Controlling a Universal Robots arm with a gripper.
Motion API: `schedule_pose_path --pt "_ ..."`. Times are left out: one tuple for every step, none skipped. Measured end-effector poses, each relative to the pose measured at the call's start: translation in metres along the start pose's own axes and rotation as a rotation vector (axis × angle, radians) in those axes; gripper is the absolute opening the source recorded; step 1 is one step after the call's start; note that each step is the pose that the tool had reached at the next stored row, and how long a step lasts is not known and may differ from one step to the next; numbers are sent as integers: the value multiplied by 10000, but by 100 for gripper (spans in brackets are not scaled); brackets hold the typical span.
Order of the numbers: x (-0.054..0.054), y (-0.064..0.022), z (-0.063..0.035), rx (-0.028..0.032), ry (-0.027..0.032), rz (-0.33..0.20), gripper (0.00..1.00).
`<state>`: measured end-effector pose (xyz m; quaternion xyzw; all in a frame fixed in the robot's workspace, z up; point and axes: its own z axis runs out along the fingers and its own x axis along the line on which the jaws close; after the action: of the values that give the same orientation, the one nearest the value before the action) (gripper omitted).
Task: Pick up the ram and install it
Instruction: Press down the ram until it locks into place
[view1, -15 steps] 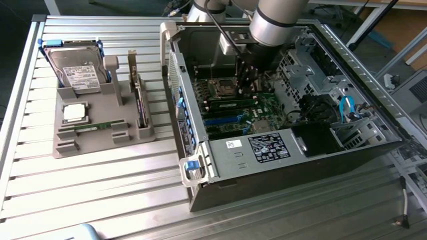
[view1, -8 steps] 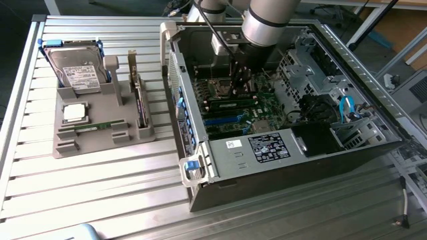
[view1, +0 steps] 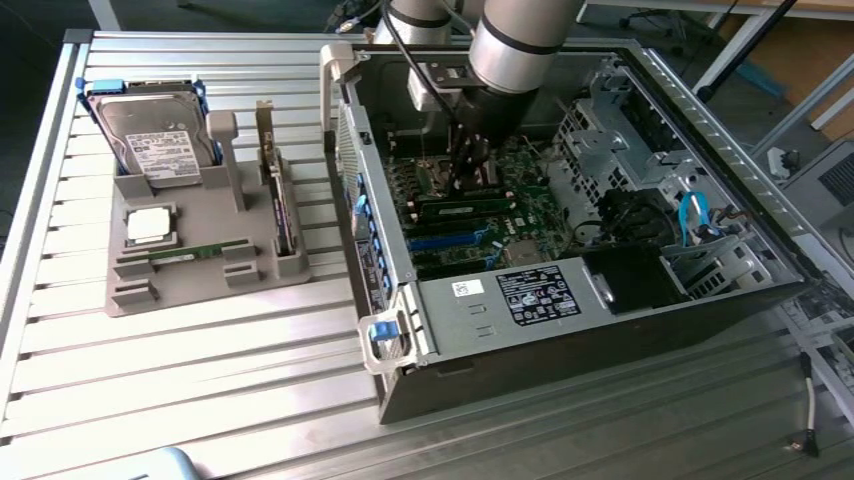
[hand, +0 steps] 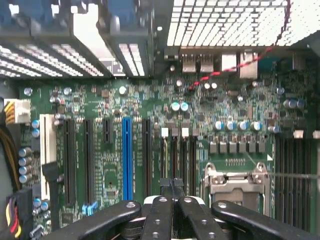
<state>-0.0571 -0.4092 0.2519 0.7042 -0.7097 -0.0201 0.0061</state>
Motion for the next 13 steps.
schedule_pose_path --pt "0 10 1 0 -1 1 10" --pt "0 11 1 0 0 0 10" --pt "0 11 1 0 0 -1 10" --pt "0 11 0 0 0 -1 10" --pt "0 12 0 0 0 -1 10" --pt "0 14 1 0 0 0 10" --pt "0 20 1 0 0 1 10" --pt "0 29 1 0 0 0 10" --pt "0 38 2 1 0 0 10" --pt "0 43 2 0 0 0 10" --pt "0 48 2 0 0 0 10" --pt "0 52 2 0 0 0 10" --pt "0 52 2 0 0 -1 10"
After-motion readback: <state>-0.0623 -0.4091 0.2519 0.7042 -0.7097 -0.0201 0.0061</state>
